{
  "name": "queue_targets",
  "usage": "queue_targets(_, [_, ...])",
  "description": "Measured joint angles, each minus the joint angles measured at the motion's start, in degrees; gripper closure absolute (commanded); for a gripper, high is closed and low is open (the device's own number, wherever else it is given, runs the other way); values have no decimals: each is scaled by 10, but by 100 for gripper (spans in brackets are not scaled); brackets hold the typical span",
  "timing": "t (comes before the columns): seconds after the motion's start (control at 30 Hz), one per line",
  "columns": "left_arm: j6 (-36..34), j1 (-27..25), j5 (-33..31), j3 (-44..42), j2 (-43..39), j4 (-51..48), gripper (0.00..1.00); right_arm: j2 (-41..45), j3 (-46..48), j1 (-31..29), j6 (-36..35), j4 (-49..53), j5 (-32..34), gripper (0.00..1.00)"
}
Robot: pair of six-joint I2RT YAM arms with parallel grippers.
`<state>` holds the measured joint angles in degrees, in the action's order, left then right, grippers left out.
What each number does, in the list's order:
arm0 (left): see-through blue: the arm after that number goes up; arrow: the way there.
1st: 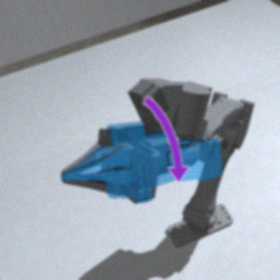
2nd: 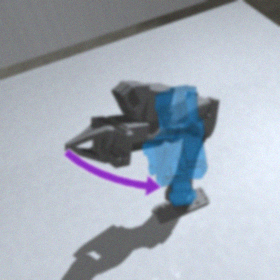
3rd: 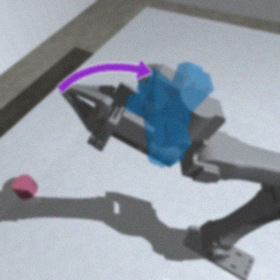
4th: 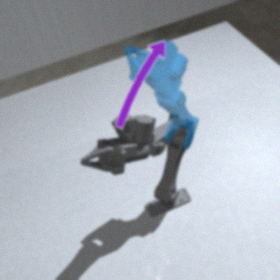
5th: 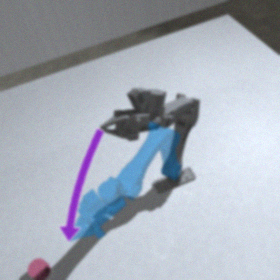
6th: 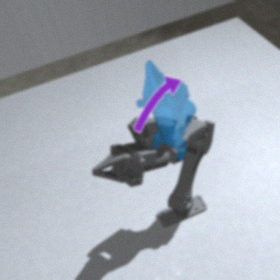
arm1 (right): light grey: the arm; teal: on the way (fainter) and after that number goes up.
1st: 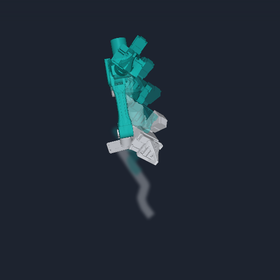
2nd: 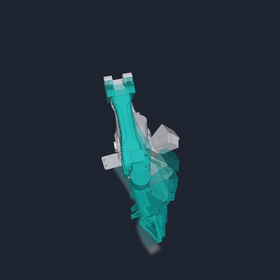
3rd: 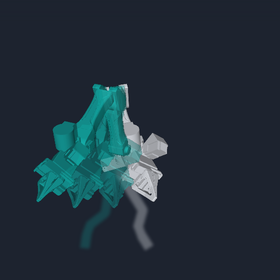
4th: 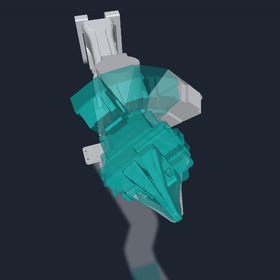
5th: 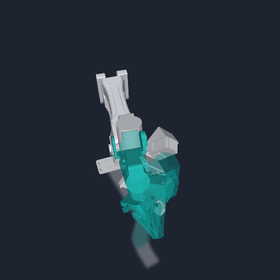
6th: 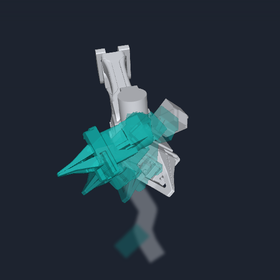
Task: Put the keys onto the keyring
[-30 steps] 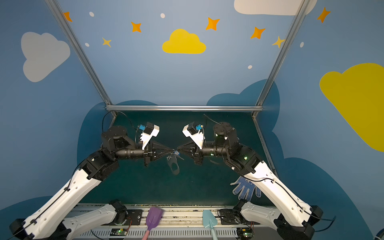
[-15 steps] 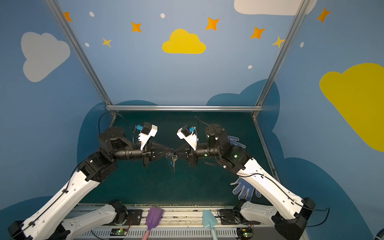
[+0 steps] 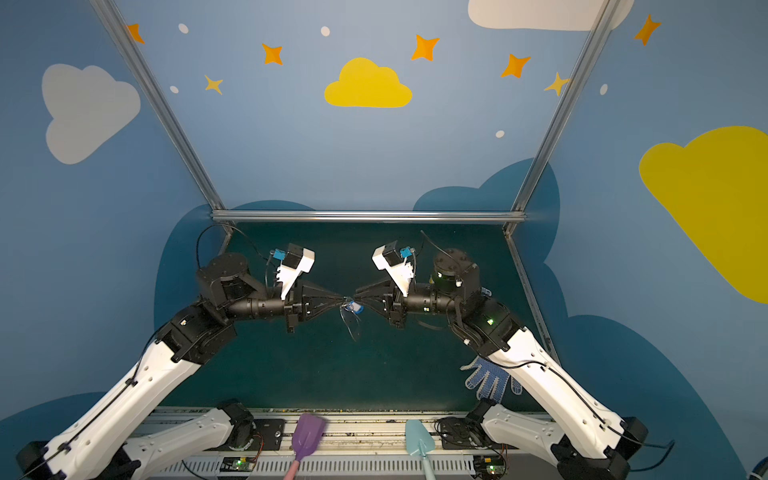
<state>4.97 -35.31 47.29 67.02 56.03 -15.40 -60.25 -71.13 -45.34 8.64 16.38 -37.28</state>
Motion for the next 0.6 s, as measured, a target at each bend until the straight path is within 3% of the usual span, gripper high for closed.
queue_targets(0.17, [0, 0, 0, 0, 0, 1, 96, -12, 5, 0, 16, -27, -30, 77])
queue_targets(0.43, [0, 0, 0, 0, 0, 2, 97, -36, 5, -2, 29, -38, -68, 90])
queue_targets(0.5, [0, 0, 0, 0, -1, 2, 97, -38, 5, -2, 30, -38, -78, 99])
queue_targets(0.6, [0, 0, 0, -2, -3, 2, 96, -40, 4, -3, 29, -38, -87, 100])
